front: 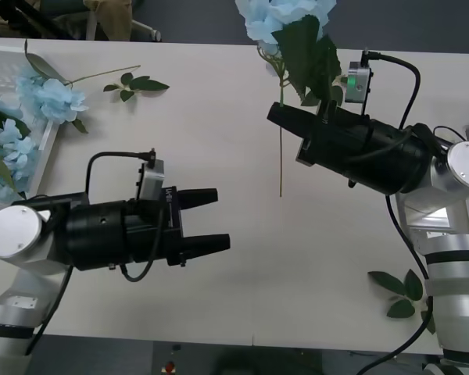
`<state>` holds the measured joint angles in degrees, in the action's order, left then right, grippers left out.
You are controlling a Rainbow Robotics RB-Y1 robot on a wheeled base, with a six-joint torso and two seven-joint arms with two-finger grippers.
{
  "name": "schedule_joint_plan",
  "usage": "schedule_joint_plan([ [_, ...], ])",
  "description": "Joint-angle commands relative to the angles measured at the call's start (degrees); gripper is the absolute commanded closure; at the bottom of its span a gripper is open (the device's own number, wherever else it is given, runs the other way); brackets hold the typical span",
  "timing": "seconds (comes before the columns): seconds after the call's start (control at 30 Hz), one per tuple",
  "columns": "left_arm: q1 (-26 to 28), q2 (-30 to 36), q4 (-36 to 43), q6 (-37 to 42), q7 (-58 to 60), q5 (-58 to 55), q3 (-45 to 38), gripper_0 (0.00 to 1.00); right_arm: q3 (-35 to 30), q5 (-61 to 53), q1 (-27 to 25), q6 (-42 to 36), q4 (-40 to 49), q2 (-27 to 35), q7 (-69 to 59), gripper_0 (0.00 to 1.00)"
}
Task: Put the red flowers into the right box and the blue flowers into the left box
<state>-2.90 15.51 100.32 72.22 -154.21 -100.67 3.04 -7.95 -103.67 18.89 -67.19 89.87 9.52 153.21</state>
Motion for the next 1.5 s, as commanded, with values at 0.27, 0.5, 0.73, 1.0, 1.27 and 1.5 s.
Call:
schedule_joint_plan([
  [0.27, -7.04, -1.01, -4.6, -11.05, -0.79, 0.04, 6.36, 0.0, 3.03, -1.97, 1.85, 0.4, -1.28, 3.14, 1.79, 1.0],
  [0.5, -7.48, -1.1, -5.83, -22.12, -0.79, 0.04, 9.44, 0.0, 3.03, -2.15, 1.85, 0.22, -1.37, 3.23, 1.79, 1.0],
  [0.73, -11.25, -1.01, -7.06, -28.19, -0.79, 3.2, 12.16, 0.0, 3.29, -2.15, 1.85, 0.13, -1.28, 3.58, 1.79, 1.0],
  [1.0, -15.03, -1.1, -11.02, -28.45, -0.79, 1.09, 15.15, 0.0, 3.38, -2.15, 1.85, 0.13, -1.28, 3.49, 1.79, 1.0],
  [1.27, -17.23, -2.5, -14.18, -30.47, -0.79, 0.39, 16.56, 0.0, 3.47, -2.15, 1.85, 0.13, -1.28, 3.58, 1.79, 1.0],
  [1.5, -17.76, -2.86, -14.27, -31.18, -0.79, 0.3, 17.09, 0.01, 3.55, -2.23, 1.85, 0.13, -1.28, 3.58, 1.79, 1.0],
])
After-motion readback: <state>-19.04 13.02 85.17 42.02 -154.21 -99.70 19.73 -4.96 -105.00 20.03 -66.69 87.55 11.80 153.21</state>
